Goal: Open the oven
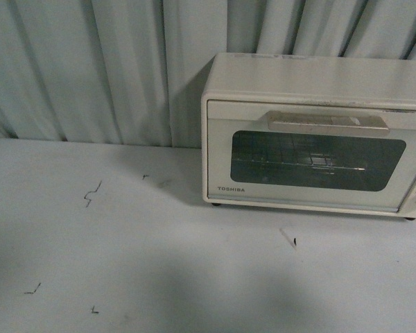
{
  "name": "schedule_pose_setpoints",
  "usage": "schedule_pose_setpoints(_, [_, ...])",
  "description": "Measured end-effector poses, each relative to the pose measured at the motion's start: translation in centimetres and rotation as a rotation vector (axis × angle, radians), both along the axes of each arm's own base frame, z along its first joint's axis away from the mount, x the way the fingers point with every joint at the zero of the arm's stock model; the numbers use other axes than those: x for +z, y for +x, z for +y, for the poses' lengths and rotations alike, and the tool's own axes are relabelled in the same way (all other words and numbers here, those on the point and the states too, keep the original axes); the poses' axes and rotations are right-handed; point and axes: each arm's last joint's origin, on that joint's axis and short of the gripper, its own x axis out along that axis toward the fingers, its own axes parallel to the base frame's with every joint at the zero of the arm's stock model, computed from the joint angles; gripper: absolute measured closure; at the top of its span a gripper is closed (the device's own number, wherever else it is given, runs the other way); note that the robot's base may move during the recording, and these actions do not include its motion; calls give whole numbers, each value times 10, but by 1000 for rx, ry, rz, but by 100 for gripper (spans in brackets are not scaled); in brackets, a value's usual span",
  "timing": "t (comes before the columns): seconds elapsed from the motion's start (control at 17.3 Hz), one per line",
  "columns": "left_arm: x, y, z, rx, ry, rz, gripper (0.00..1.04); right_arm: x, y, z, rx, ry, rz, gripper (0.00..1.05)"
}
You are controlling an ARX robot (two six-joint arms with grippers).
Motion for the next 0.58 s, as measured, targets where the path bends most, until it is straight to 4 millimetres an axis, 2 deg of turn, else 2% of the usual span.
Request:
schedule_pose_setpoints(0.12, [42,27,-21,-156,-136,25,7,0,0,0,0,0,0,6])
schedule_pose_setpoints(0.17, [59,51,-38,-226,-224,114,7,0,0,0,0,0,0,6])
schedule_pose_setpoints(0.23, [63,76,-53,-279,-301,245,7,0,0,0,0,0,0,6])
schedule_pose_setpoints(0.29, [58,101,-66,-283,-374,405,7,0,0,0,0,0,0,6])
schedule_pose_setpoints(0.35, [42,128,-79,-263,-492,592,7,0,0,0,0,0,0,6])
schedule_pose_setpoints(0.4, [28,144,-91,-224,-570,716,7,0,0,0,0,0,0,6])
schedule_pose_setpoints(0.58, [-1,164,-126,-173,-784,913,7,0,0,0,0,0,0,6])
